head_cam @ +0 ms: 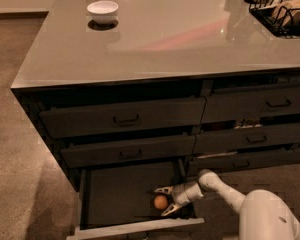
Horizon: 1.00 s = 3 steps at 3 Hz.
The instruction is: Place orange into bottom drawer
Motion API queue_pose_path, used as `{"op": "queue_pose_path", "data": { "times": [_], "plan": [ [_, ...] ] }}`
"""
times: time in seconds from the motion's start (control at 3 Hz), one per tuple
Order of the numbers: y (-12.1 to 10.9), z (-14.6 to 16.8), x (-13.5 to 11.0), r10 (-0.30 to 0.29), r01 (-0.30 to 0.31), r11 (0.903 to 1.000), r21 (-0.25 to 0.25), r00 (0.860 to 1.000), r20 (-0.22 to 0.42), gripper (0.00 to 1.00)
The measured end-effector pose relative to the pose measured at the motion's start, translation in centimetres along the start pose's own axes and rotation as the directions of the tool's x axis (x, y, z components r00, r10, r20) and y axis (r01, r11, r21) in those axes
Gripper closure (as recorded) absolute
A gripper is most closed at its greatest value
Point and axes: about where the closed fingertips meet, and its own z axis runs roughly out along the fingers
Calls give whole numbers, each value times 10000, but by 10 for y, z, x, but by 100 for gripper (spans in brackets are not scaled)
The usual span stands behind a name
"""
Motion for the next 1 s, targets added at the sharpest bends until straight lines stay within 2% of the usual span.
{"op": "queue_pose_path", "data": {
  "times": [0.33,0.67,1.0],
  "plan": [
    [12,-23,-19,-392,385,9988,309,9990,228,12],
    [25,-40,-41,-706,697,9970,332,9971,288,0],
    [29,-38,-44,-692,682,9973,265,9970,355,0]
  ]
}}
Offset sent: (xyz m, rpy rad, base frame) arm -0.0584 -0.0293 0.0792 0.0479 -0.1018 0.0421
